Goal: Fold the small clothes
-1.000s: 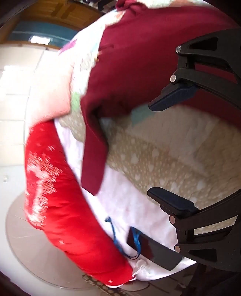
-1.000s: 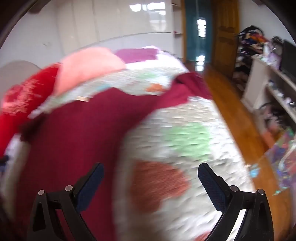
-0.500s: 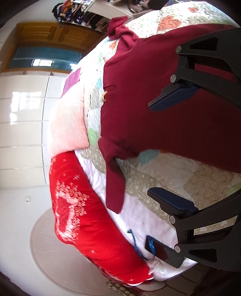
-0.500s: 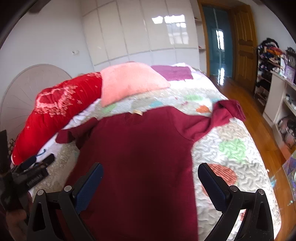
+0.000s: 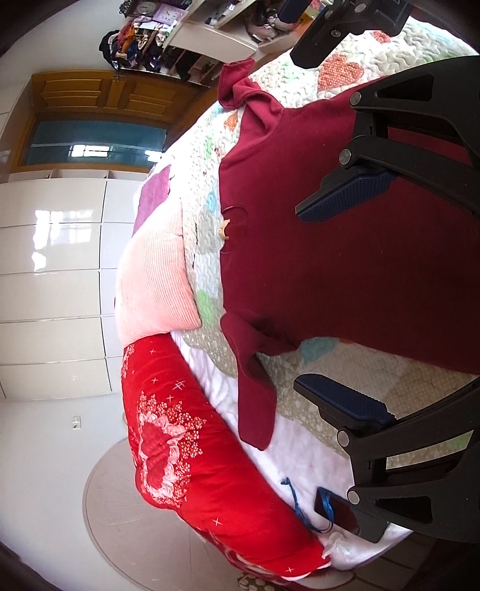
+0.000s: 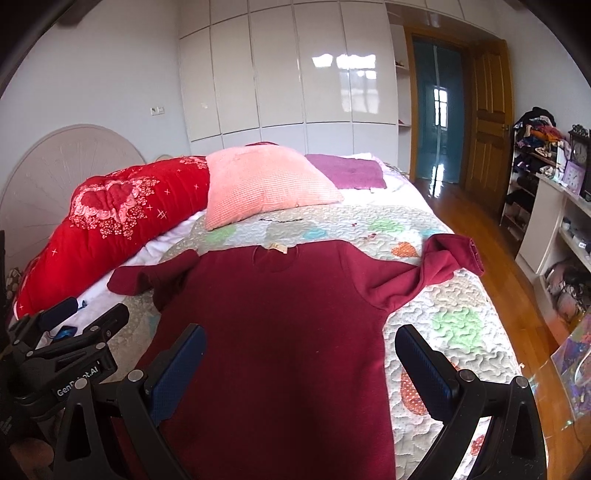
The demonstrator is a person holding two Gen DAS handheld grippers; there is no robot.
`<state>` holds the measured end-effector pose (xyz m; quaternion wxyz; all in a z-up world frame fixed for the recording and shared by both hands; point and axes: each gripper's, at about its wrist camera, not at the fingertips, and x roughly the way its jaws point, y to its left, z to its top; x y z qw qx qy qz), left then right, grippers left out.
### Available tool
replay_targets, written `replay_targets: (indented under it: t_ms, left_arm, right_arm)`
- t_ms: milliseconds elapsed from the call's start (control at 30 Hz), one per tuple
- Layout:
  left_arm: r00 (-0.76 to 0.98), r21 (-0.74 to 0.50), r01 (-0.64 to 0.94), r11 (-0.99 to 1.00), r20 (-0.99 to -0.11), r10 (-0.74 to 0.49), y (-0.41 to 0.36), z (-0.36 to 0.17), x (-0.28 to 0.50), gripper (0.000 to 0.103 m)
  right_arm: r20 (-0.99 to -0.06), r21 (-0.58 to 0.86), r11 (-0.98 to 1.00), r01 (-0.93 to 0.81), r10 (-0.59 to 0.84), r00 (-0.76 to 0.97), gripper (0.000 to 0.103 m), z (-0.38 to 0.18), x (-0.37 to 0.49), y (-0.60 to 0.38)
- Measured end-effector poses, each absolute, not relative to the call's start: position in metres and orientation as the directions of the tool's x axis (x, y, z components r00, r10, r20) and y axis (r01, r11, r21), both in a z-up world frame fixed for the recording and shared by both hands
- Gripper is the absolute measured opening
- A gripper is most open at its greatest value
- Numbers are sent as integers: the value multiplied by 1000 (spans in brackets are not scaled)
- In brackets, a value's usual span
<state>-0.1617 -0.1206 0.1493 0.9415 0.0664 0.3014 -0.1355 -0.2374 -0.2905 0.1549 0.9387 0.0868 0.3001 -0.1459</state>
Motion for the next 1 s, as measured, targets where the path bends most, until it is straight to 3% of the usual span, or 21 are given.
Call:
replay_targets:
  t_ms: [1000]
  left_arm:
    - [744,20,313,950,-626,-232,-130,119,-142,85]
  right_arm:
    - [-640,40,931,362,-255,725,102,118,-203,-304]
